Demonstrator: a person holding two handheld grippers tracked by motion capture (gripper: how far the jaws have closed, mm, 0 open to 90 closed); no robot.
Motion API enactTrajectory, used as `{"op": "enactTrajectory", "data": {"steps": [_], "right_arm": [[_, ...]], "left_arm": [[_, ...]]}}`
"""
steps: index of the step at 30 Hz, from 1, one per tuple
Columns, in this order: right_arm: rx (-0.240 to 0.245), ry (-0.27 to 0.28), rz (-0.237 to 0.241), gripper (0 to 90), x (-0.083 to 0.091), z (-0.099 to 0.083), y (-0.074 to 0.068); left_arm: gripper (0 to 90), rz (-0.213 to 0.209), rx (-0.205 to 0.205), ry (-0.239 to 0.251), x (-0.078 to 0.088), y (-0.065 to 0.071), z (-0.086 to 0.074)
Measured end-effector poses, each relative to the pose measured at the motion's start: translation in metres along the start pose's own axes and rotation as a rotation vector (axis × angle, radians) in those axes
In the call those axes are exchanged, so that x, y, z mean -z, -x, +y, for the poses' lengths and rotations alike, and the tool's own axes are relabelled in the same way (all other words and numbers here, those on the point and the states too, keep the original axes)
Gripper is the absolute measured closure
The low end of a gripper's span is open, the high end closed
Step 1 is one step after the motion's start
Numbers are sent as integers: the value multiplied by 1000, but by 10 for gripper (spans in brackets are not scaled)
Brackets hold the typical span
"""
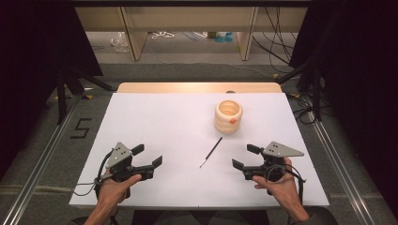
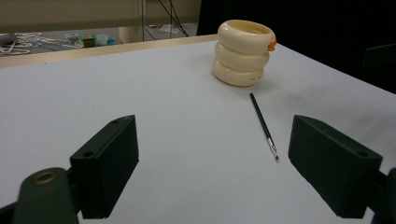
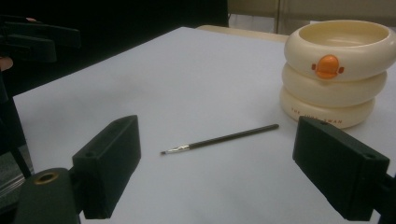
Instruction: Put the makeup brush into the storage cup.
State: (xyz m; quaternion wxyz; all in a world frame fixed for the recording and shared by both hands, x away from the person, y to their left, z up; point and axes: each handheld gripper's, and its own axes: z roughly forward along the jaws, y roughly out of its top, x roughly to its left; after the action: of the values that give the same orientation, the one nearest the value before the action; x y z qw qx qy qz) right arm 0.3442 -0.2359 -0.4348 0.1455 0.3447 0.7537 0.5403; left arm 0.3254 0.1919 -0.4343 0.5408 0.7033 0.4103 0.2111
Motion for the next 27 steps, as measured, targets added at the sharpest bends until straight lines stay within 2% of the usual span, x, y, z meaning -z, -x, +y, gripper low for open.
{"op": "enactTrajectory", "data": {"steps": [8, 10, 11, 15, 19, 23, 25, 27], "right_arm": [[69, -57, 38, 169, -10, 8, 2], [81, -71, 32, 168, -11, 10, 3], [117, -97, 27, 171, -13, 15, 5], [168, -140, 20, 179, -19, 26, 9], [190, -174, 23, 181, -27, 38, 12], [255, -227, 26, 190, -38, 49, 12], [289, -255, 40, 191, -44, 53, 12], [291, -290, 63, 173, -48, 54, 12]], "left_arm": [[155, -1, 3, -1, 0, 0, 0], [155, -2, 4, 0, 0, -1, 0], [155, -2, 4, -1, -1, 0, 0], [155, -1, 5, -1, 0, -1, 0], [155, 0, 10, 0, -1, -1, 0], [155, -4, 5, -2, -1, -1, 0], [155, -2, 8, 0, 0, -1, 0], [155, -2, 8, 1, 0, -2, 0]]}}
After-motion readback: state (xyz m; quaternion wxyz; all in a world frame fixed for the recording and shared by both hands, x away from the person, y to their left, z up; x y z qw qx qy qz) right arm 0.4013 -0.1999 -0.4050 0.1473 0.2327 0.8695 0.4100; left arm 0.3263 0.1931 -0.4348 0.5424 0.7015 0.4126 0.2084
